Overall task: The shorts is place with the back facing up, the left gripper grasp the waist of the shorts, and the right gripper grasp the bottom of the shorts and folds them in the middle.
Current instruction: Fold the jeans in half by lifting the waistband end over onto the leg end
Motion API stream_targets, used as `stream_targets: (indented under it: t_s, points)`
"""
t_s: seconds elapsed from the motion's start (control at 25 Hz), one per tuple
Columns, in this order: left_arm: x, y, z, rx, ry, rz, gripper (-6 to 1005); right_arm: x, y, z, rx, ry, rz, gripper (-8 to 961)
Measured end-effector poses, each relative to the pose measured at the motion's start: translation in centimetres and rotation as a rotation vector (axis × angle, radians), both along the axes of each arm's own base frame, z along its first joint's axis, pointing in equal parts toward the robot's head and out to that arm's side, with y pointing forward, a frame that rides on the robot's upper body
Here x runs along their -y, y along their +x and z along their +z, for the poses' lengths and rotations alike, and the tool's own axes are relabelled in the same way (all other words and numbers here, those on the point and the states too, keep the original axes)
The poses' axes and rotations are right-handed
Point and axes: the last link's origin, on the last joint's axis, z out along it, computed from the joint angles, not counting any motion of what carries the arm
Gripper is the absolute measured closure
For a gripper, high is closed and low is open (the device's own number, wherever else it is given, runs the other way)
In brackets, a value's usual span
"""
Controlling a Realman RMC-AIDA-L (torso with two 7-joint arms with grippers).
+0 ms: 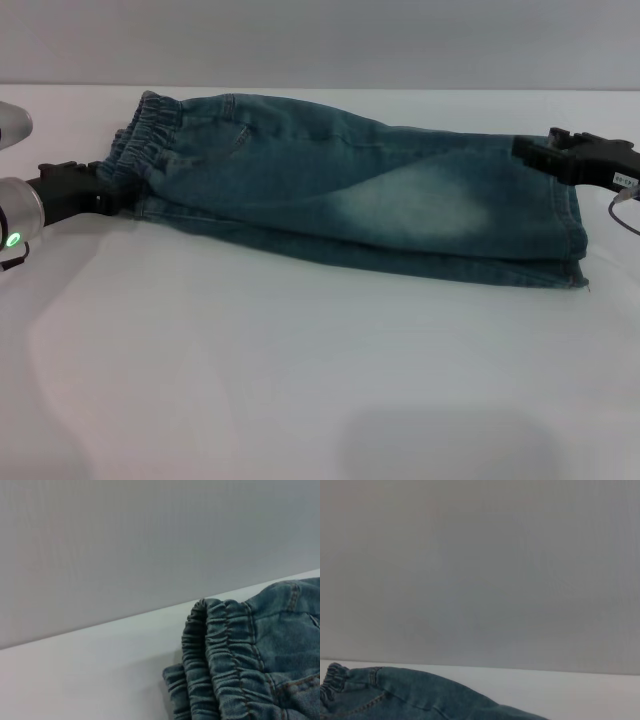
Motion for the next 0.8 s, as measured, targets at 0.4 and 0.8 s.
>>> stream_targets:
  t_s: [0.4,0.8]
  points:
    - [0.11,-0.16,0.26,-0.004,0.016,-0.014,463,-0.01,-0.07,-0.07,-0.010,0.005,-0.003,316]
    - [0.41,-0.28,0.28,0.010,0.015,-0.020,550,0.01,-0.15,-0.17,-0.021,0.006,-0.003,316]
